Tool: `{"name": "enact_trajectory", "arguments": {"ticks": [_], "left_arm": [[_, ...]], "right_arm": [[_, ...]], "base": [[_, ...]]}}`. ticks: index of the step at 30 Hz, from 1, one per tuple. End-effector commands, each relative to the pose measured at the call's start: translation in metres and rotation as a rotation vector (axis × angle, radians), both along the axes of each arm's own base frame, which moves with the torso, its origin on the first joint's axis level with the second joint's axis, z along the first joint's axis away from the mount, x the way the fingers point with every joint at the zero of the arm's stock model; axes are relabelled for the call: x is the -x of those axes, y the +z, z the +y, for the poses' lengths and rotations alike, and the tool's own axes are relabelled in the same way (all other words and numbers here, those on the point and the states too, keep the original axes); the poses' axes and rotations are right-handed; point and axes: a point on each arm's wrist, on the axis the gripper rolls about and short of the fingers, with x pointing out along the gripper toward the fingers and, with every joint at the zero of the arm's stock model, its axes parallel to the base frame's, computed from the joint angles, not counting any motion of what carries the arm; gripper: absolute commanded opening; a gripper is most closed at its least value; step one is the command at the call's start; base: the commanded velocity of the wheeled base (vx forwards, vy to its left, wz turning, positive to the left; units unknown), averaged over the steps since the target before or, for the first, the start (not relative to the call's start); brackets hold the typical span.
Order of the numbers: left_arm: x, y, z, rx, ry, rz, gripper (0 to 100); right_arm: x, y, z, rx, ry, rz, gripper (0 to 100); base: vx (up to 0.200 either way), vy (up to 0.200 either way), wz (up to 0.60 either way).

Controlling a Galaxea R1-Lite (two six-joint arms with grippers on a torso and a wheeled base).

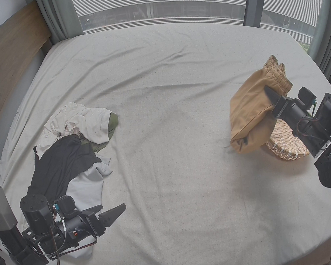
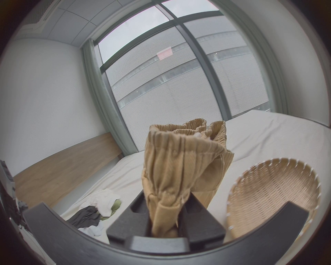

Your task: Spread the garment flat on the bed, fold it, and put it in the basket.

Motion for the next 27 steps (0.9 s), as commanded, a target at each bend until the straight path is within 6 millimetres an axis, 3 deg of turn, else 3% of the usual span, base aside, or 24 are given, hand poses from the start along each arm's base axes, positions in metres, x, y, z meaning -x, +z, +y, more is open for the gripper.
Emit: {"name": "enact_trajectory", "arguments": {"ticks": [1, 3, 11, 23, 24, 27], "left_arm": [[0.0, -0.001, 0.0, -0.001, 0.0, 0.003, 100], [0.0, -0.001, 0.0, -0.001, 0.0, 0.003, 100], [0.0, -0.002, 0.0, -0.001, 0.0, 0.008, 100], [0.001, -0.002, 0.0, -0.003, 0.0, 0.013, 100], [0.001, -0.002, 0.0, -0.002, -0.001, 0.015, 100], [0.001, -0.002, 0.0, -0.003, -0.001, 0.013, 100]], "right_arm": [[-0.003, 0.008, -0.02, -0.005, -0.066, -0.031, 0], [-0.006, 0.009, -0.038, -0.002, -0.126, -0.02, 0], [-0.007, 0.006, -0.066, 0.0, -0.215, -0.002, 0], [-0.001, -0.01, -0.091, 0.012, -0.285, 0.07, 0], [0.0, -0.013, -0.092, 0.015, -0.287, 0.08, 100], [0.0, -0.014, -0.093, 0.016, -0.289, 0.083, 100]], "base": [[0.0, 0.0, 0.0], [0.0, 0.0, 0.0], [0.0, 0.0, 0.0], [0.0, 0.0, 0.0], [0.0, 0.0, 0.0], [0.0, 0.0, 0.0]]}}
